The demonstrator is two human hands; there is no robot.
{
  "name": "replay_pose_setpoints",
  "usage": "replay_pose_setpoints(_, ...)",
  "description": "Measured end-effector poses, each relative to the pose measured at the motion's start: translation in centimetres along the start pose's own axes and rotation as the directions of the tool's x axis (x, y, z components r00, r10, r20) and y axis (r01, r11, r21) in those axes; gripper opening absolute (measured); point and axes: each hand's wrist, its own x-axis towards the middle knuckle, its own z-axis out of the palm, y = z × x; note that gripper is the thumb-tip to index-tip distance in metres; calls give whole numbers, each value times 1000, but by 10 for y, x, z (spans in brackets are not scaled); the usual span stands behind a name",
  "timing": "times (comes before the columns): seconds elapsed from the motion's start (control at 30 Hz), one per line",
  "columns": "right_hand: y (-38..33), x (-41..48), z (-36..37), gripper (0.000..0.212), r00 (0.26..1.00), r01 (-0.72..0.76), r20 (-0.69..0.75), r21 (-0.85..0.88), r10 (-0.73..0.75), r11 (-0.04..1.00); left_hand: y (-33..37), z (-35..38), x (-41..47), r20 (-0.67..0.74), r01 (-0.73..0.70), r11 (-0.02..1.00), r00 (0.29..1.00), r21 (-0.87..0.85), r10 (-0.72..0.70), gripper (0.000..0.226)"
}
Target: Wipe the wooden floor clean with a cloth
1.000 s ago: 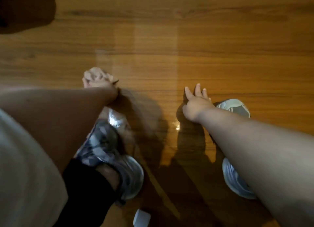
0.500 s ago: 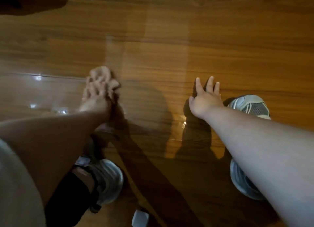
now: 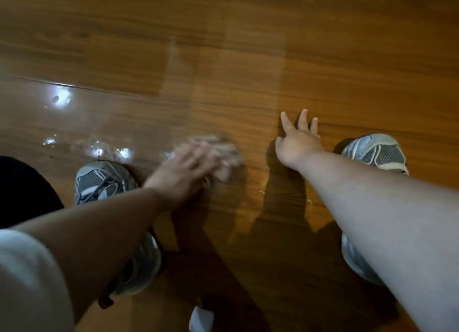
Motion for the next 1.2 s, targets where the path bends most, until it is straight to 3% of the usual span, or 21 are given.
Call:
replay_pose_setpoints(0.07,7,-2,2,63,999,36,-6,-9,-36,999,-41,1,-12,-19,395,904,915,-163,-403,61)
replay_pose_setpoints(0.13,12,-4,7,64,998,56,-32,-15,-57,998,-57,-3,-5,77,702,653,696,-283,-714,60)
replay_pose_setpoints(0.2,10,-6,14,64,996,46,-71,-15,-47,999,-43,-10,14,193,837,404,495,-369,-847,63)
replay_pose_setpoints(0.23,7,-8,16,64,996,31,-83,-7,-32,999,-28,-13,22,211,841,364,471,-400,-856,63)
replay_pose_setpoints(0.27,4,-9,19,65,996,19,-90,3,-19,1000,-10,-12,26,174,810,416,519,-414,-837,63)
replay_pose_setpoints(0.33,-2,-10,20,66,997,19,-82,19,-17,1000,31,-5,27,-16,611,714,756,-341,-655,65)
replay_pose_setpoints(0.4,-6,-10,16,68,997,60,-40,35,-59,998,68,-4,21,-104,248,952,957,-181,-270,65)
replay_pose_setpoints(0.43,-8,-10,14,70,997,81,-5,38,-81,996,75,-4,19,-76,73,989,994,-127,-83,64)
replay_pose_setpoints(0.47,-9,-11,10,70,995,95,24,37,-96,995,74,-7,21,-39,-46,993,998,-106,43,62)
replay_pose_setpoints(0.53,-10,-10,3,69,993,100,56,16,-100,995,51,-12,25,-11,-102,984,995,-148,102,59)
replay_pose_setpoints(0.6,-12,-8,-3,69,993,105,64,-22,-103,994,12,-16,23,-24,13,981,1000,-196,-18,57)
replay_pose_setpoints(0.67,-12,-8,-6,70,991,128,39,-76,-125,989,-28,-16,19,-24,285,908,952,-307,-306,59)
replay_pose_setpoints(0.7,-12,-7,-6,71,989,147,23,-103,-145,984,-47,-15,19,14,455,809,874,-371,-485,61)
replay_pose_setpoints(0.77,-9,-3,-4,71,983,181,-10,-155,-185,971,-70,-19,27,113,722,527,630,-449,-768,64)
replay_pose_setpoints(0.83,-7,1,1,69,978,196,-31,-184,-205,963,-69,-29,44,212,795,322,482,-515,-850,62)
replay_pose_setpoints(0.87,-7,5,4,66,976,204,-42,-189,-215,961,-57,-35,54,234,787,317,494,-529,-837,62)
replay_pose_setpoints(0.9,-8,8,6,63,973,213,-53,-192,-227,958,-42,-36,62,192,760,392,550,-518,-813,64)
replay_pose_setpoints(0.97,-10,13,8,59,966,228,-76,-201,-248,953,-2,-37,76,-11,583,700,765,-411,-644,68)
replay_pose_setpoints(1.03,-16,23,4,59,961,235,-93,-218,-260,947,14,-42,87,-125,310,898,924,-311,-362,64)
replay_pose_setpoints(1.13,-24,40,-11,57,963,211,-113,-247,-245,946,-28,-53,97,-127,95,971,984,-219,-125,60)
replay_pose_setpoints(1.2,-27,51,-20,56,964,205,-119,-250,-240,947,-69,-59,97,-136,220,947,957,-235,-256,63)
